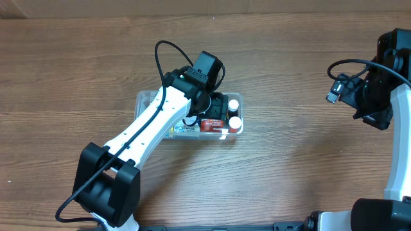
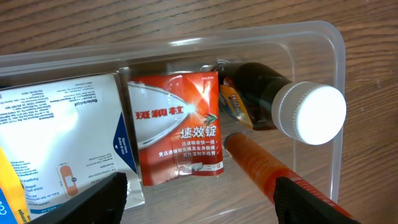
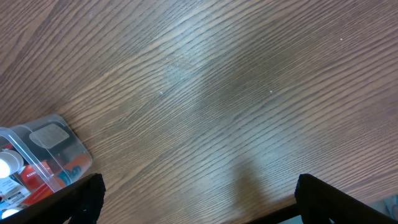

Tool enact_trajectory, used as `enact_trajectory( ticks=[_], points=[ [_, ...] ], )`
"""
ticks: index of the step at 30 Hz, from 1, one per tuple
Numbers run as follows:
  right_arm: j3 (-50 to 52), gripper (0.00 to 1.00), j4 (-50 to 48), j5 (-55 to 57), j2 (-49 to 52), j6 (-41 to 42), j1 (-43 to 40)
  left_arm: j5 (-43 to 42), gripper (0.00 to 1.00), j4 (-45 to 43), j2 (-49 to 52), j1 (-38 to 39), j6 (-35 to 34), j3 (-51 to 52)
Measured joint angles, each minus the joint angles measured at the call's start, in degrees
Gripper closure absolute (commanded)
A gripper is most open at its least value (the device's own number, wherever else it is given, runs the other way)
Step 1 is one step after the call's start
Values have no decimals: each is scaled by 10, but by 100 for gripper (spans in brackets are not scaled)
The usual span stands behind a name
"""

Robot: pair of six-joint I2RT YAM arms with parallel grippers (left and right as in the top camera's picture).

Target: Pack container

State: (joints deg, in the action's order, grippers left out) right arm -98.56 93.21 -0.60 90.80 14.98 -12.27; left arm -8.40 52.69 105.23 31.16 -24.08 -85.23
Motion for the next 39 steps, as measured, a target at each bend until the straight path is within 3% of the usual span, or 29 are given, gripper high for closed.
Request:
enact_trajectory(
  ticks=[5, 9, 12, 18, 23, 30, 39],
  points=[
    [0, 0, 0, 0, 0, 0, 0, 0, 31, 0, 0, 0, 0, 0],
    [0, 0, 0, 0, 0, 0, 0, 10, 26, 21, 0, -1, 2, -6],
    [0, 0, -1, 0, 0, 0, 0, 49, 16, 60, 0, -4, 8, -28],
    [0, 0, -22, 1, 0, -1, 3, 221, 0, 169, -31, -36, 39, -124],
    [0, 0, -85, 7, 0, -7, 54, 260, 0, 178, -107, -132, 47, -151],
    [2, 0, -237, 7, 0, -12, 156, 223, 0, 172, -149, -344, 48, -158],
    [2, 0, -349, 11, 2, -21, 179, 165, 0, 176, -104, -429, 50, -158]
  ],
)
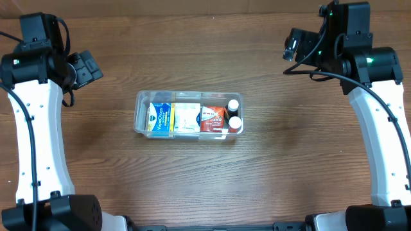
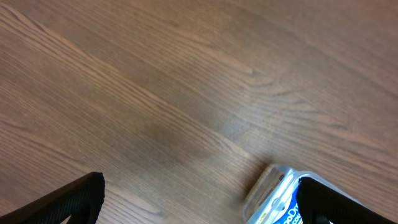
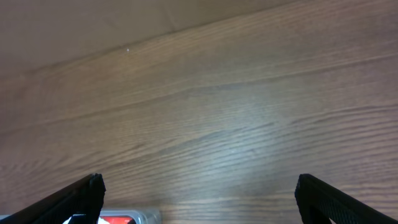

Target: Pack container

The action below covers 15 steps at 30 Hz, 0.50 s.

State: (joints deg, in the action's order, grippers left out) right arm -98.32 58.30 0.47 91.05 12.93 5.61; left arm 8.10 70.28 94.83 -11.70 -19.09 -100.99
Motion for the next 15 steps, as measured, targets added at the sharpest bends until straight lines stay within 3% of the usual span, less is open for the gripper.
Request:
enact_trajectory(
  ticks=[9, 15],
  points=[
    [0, 0, 64, 8, -4, 10, 0, -13, 0, 24, -8, 0, 33, 3],
    [29, 0, 87, 21, -87, 18, 0, -35, 0, 2, -138, 0, 54, 85]
  ],
)
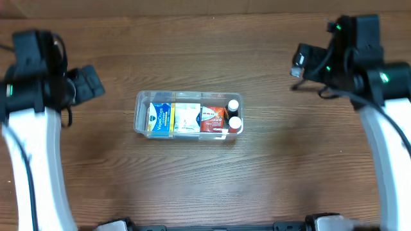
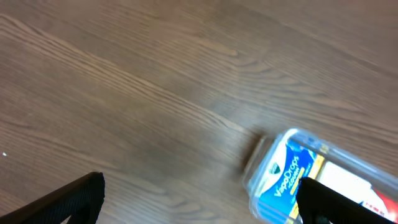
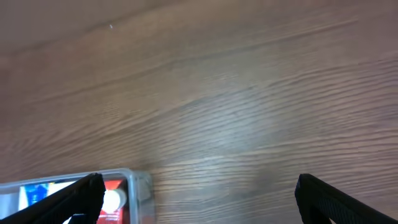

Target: Pack container

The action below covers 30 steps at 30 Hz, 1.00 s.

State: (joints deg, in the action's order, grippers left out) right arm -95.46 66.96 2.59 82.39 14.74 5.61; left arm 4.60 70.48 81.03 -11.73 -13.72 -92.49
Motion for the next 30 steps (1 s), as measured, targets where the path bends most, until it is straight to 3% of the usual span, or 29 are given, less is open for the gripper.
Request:
enact_trajectory(
  ticks=[9, 15, 30],
  points=[
    [289, 0, -91, 8, -284, 9, 0, -10, 0, -117, -324, 0, 7, 291],
    [424, 0, -92, 9, -359, 11, 0, -10, 0, -148, -473, 0, 6, 409],
    [430, 0, -74, 12, -361, 11, 0, -10, 0, -71, -500, 0, 6, 446]
  ],
)
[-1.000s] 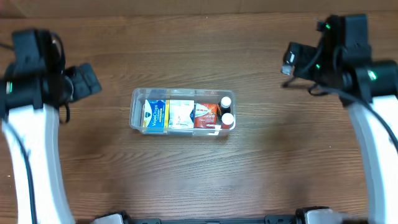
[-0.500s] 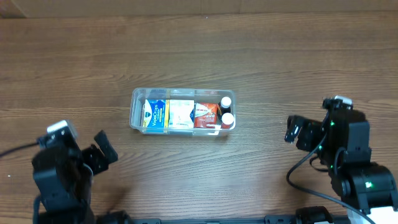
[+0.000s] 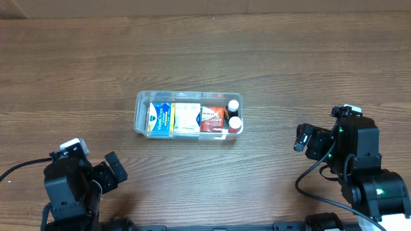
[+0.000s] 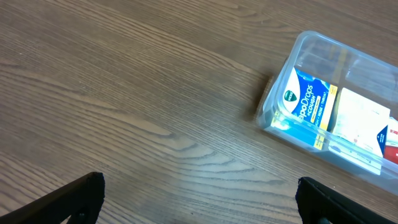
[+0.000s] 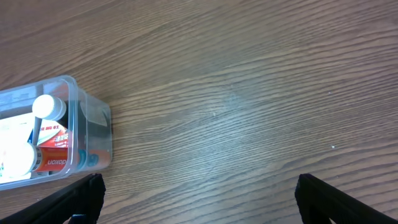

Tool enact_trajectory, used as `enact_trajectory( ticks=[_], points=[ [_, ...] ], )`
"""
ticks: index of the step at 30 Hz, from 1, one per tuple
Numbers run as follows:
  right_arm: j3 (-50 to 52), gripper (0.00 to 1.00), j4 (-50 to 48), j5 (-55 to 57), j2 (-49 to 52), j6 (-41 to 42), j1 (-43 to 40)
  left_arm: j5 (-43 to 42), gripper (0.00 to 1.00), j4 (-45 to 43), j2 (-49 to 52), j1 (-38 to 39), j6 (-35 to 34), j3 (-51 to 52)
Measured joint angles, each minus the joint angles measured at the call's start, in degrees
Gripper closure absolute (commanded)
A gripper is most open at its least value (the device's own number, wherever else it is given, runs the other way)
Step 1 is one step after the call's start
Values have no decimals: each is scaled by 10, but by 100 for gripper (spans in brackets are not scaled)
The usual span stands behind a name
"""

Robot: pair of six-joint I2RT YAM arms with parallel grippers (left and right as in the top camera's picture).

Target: Pack container

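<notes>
A clear plastic container (image 3: pixel 140 122) sits mid-table, holding a blue and yellow box (image 3: pixel 158 117), a white packet (image 3: pixel 186 118), a red packet (image 3: pixel 213 119) and two white-capped bottles (image 3: pixel 234 113). The left wrist view shows its blue-box end (image 4: pixel 309 107); its bottle end (image 5: pixel 48 106) appears in the right wrist view. My left gripper (image 4: pixel 196 211) is open over bare wood near the front left, far from the container. Over bare wood at the front right, my right gripper (image 5: pixel 196 208) is open too. Both hold nothing.
The wooden table (image 3: pixel 289 70) stretches all around the container. The left arm's base (image 3: pixel 70 183) sits at the front left edge and the right arm's base (image 3: pixel 359 173) at the front right.
Both arms have drawn back from raised positions at the table's far sides to the front edge. The container and its contents have not moved.
First my left gripper was open inside the container over the red packet, with the right arm off to the right. Then both arms stood raised at the far sides of the table. Now both sit folded at the front, grippers open.
</notes>
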State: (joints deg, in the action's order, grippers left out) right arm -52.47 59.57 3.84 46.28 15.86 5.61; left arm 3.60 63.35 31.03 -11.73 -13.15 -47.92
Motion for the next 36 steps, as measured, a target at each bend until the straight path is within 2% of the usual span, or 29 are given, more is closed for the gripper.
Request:
enact_trajectory(
  ticks=[10, 15, 22, 27, 33, 36],
  points=[
    [3, 0, -13, 0, -2, 0, 0, 0, 0, 1, 0, 0, 0, 0],
    [68, 0, -146, -20, -64, -30, 0, 0, 0, 1, 0, 0, 0, 0],
    [265, 0, -285, -67, -293, -52, 0, 0, 0, 2, 0, 0, 0, 1],
    [361, 0, -395, -82, -413, -63, 0, 0, 0, 2, 0, 0, 0, 1],
    [448, 0, -556, -84, -456, -131, 0, 0, 0, 2, 0, 0, 0, 1],
    [491, 0, -597, -84, -457, -173, 0, 0, 0, 2, 0, 0, 0, 1]
  ],
)
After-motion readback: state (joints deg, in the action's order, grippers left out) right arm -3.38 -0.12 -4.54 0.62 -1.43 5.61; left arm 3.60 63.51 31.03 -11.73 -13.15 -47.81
